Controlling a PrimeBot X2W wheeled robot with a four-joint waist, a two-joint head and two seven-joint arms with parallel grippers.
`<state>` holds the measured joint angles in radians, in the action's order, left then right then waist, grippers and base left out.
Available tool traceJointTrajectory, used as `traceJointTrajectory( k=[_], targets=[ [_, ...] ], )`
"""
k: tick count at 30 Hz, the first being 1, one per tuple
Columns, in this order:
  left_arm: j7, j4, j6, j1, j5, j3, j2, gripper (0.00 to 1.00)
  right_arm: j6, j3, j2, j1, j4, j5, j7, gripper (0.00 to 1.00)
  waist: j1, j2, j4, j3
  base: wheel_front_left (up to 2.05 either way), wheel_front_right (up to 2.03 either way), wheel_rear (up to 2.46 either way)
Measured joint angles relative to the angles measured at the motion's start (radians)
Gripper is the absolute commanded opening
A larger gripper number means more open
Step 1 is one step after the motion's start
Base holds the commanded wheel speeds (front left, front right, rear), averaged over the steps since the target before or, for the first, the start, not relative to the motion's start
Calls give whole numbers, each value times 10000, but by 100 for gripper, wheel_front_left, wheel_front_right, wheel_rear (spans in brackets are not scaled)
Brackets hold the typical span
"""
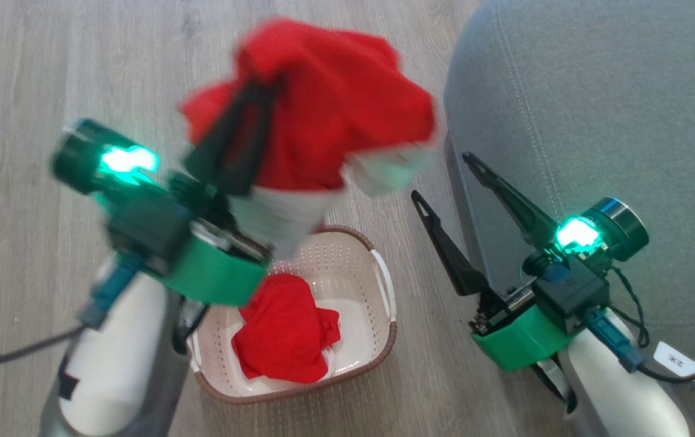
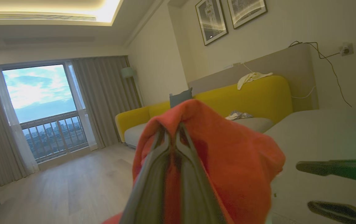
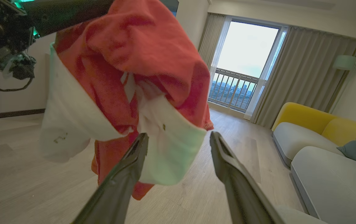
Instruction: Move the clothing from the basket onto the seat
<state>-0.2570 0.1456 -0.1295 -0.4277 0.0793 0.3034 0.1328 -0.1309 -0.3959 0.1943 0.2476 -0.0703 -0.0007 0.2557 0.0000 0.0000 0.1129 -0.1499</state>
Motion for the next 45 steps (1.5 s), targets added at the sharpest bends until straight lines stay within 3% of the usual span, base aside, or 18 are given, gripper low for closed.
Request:
traceJointTrajectory(
  k=[7, 20, 26, 27, 29, 45],
  targets=[
    [2, -15, -4, 4, 0, 1246, 587, 0, 0, -140, 163, 88, -21, -280, 0, 100, 0, 0, -78, 9, 0, 0, 0],
    [2, 40, -4, -97, 13, 3459, 1120, 0, 0, -813, 577, 721, 700, -953, 0, 100, 0, 0, -180, 6, 0, 0, 0],
    [2, 58, -4, -341, 107, 4161, 1170, 0, 0, -1014, 445, 801, 1216, -953, 0, 100, 0, 0, -323, 24, 0, 0, 0],
    [2, 58, -4, -360, 111, 4186, 1160, 0, 0, -1028, 376, 838, 1266, -928, 0, 87, 0, 0, -348, 23, 0, 0, 0],
    [2, 56, -4, -400, 182, 4219, 1135, 0, 0, -1070, 267, 929, 1373, -721, 0, 0, 0, 0, -397, 18, 0, 0, 0],
    [2, -602, -4, -191, 380, 3730, 922, 0, 0, -428, -207, 899, 1611, 165, 0, 0, 0, 0, -625, -60, 0, 0, 0]
  ],
)
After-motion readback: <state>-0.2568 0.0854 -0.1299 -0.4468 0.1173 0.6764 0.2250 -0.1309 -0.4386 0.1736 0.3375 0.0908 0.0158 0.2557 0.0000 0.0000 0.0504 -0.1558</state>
